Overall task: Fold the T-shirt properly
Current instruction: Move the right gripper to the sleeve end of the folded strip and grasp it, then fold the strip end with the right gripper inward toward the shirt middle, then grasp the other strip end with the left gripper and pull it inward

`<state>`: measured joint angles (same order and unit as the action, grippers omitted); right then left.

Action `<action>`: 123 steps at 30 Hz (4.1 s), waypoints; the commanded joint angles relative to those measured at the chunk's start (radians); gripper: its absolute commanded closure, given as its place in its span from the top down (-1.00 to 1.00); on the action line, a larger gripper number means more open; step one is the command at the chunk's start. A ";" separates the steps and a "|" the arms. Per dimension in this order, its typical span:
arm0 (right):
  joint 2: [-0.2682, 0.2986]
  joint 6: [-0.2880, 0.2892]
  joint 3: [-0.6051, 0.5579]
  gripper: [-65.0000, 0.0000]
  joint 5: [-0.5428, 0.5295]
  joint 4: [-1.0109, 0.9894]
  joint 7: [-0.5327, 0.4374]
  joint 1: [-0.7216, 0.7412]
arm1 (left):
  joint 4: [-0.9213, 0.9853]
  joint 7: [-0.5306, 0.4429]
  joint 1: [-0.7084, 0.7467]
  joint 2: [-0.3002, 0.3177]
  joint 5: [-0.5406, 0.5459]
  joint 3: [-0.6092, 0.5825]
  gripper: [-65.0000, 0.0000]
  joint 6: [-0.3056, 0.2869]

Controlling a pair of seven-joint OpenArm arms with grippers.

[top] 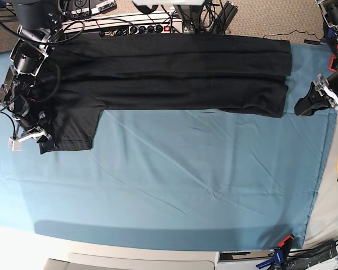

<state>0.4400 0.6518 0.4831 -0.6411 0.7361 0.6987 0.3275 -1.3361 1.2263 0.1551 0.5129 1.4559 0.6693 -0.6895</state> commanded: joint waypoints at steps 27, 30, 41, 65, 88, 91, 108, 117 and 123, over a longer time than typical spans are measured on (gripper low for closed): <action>0.009 0.046 -0.016 -1.00 -0.069 0.350 0.249 -0.027 | -0.015 -0.015 -0.008 0.024 0.028 0.008 -0.40 -0.009; 0.014 0.046 -0.048 -1.00 -0.077 0.412 0.261 -0.064 | -0.015 -0.015 -0.008 0.024 0.028 0.008 -0.40 -0.009; 0.026 0.046 -0.117 -1.00 -0.077 0.752 0.300 -0.268 | -0.015 -0.016 -0.008 0.024 0.028 0.008 -0.40 -0.009; 0.026 0.046 -0.117 -1.00 -0.085 1.352 0.300 -0.817 | -0.015 -0.041 -0.008 0.024 0.028 0.008 -0.40 -0.009; 0.076 0.046 -0.114 -1.00 0.005 1.358 0.319 -0.962 | -0.015 -0.048 -0.008 0.024 0.028 0.008 -0.40 -0.009; 0.075 0.046 -0.108 -1.00 0.035 1.358 0.311 -0.962 | -0.015 -0.048 -0.008 0.024 0.028 0.008 -0.40 -0.009; 0.075 0.046 -0.108 -0.39 0.035 1.358 0.314 -0.962 | -0.015 -0.049 -0.008 0.024 0.020 0.008 -0.40 -0.009; 0.036 0.046 -0.062 -0.14 0.037 1.390 0.220 -0.959 | -0.015 -0.099 0.020 0.025 -0.062 0.008 -0.06 -0.009; -0.062 0.046 0.103 -0.14 0.058 1.459 0.167 -0.887 | -0.015 -0.097 0.038 0.024 -0.066 0.008 -0.06 -0.009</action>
<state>0.3645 0.7006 0.5793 -0.5732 2.1784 0.8909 -0.5587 -1.3361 1.1458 0.1967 0.5129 1.3697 0.6693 -0.6891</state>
